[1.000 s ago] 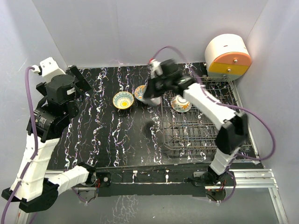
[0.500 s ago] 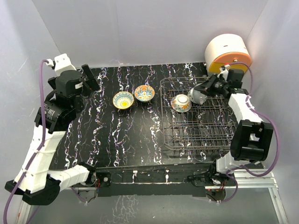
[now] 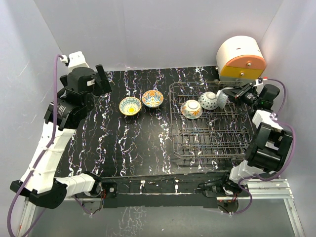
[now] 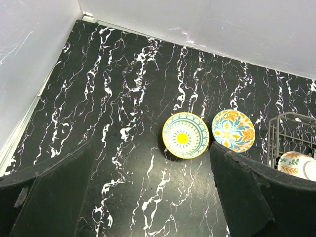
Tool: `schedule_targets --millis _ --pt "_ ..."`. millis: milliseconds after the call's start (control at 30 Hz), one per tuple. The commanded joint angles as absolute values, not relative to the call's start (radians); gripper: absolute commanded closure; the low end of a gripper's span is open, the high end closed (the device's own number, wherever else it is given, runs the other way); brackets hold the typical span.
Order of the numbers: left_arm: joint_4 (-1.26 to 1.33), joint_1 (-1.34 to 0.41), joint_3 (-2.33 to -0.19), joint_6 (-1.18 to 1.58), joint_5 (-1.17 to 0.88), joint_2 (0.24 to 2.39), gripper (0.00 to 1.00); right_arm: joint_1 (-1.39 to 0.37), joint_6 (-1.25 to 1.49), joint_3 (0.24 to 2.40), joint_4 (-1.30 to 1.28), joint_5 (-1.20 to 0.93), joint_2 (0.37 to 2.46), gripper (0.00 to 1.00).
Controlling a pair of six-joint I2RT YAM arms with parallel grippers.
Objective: Load the bowls into the dish rack
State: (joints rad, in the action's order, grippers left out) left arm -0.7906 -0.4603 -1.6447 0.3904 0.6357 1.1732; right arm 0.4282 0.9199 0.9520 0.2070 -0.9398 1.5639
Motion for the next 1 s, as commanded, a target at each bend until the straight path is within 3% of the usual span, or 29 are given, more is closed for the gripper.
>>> schedule_targets --millis 0,167,500,967 --pt "-0.782 -0.462 -1.693 0.367 0.613 1.182 0.03 0.484 1.058 0.931 0.527 -1.011 1.582 0.92" --pt "-0.776 -0.462 -1.691 0.378 0.603 1.191 0.03 0.529 1.209 0.906 0.764 -1.022 1.665 0.92" --pt "-0.777 -0.462 -1.710 0.387 0.590 1.214 0.03 0.529 1.311 0.920 0.952 -0.944 1.823 0.91" --pt "-0.761 -0.462 -1.702 0.394 0.579 1.229 0.03 0.508 1.289 0.879 0.964 -0.707 1.796 0.91"
